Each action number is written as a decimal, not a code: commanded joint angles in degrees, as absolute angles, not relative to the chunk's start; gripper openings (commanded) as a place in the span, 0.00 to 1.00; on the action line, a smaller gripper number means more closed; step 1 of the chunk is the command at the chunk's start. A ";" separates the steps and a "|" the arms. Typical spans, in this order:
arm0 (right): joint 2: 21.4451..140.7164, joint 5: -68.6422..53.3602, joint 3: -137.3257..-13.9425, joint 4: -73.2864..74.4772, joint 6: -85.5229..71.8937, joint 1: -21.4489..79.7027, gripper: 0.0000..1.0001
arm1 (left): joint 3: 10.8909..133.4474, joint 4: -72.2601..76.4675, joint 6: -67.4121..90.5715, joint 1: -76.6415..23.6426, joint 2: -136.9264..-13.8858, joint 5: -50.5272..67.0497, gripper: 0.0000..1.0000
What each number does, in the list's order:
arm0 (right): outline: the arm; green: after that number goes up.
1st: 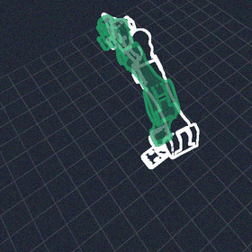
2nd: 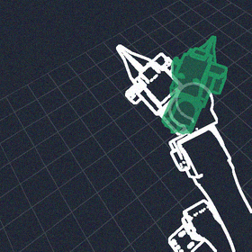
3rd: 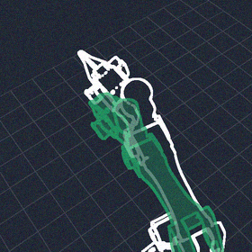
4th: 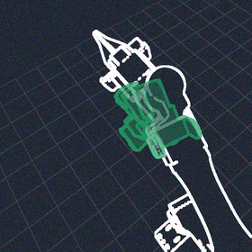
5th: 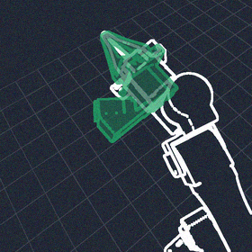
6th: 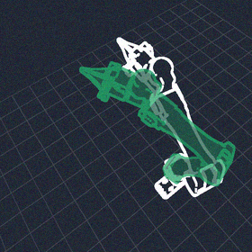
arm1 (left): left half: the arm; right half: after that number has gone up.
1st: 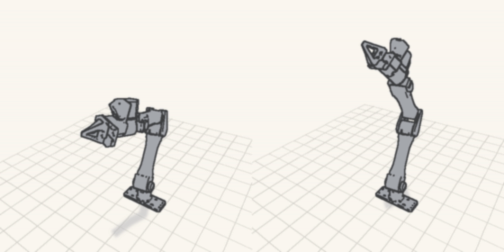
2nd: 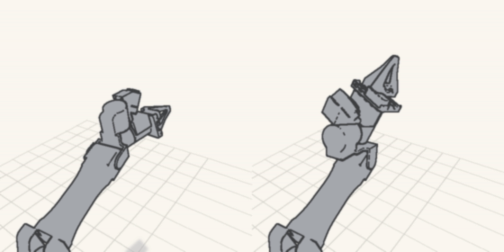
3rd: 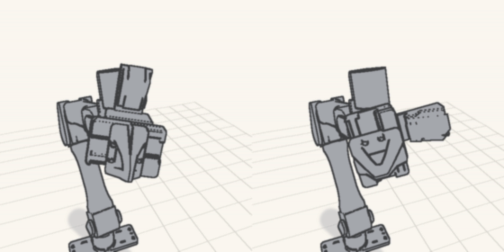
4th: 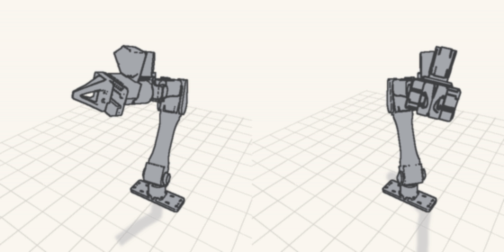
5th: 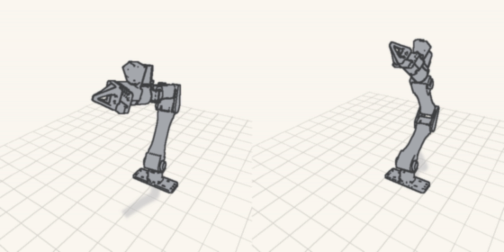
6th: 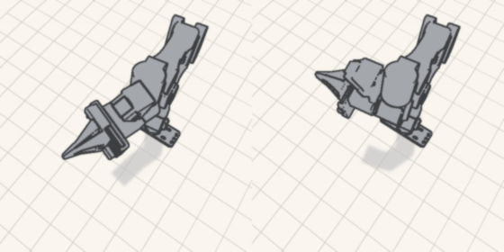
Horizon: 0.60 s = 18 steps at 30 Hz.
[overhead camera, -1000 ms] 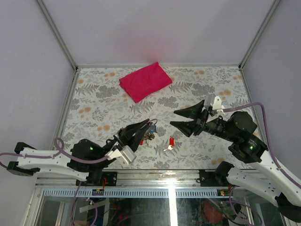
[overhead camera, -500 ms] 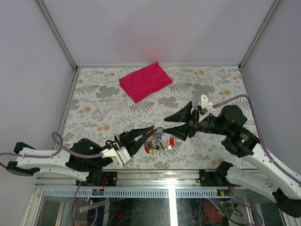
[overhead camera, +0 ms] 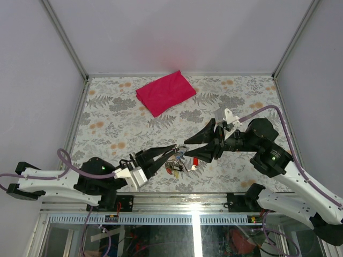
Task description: Put the keys on the keyring
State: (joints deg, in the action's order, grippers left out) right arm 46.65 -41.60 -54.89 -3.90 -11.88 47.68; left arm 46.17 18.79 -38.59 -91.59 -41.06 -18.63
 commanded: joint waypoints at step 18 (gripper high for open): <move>50.80 -49.91 -55.17 -17.55 -19.90 47.90 0.28 | 49.38 20.17 -37.24 -91.85 -40.90 -17.57 0.00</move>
State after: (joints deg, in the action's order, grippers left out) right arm 51.03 -47.90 -54.83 -11.44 -18.26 47.68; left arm 46.35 16.67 -38.11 -91.57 -41.23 -18.35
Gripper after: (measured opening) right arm 0.306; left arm 0.115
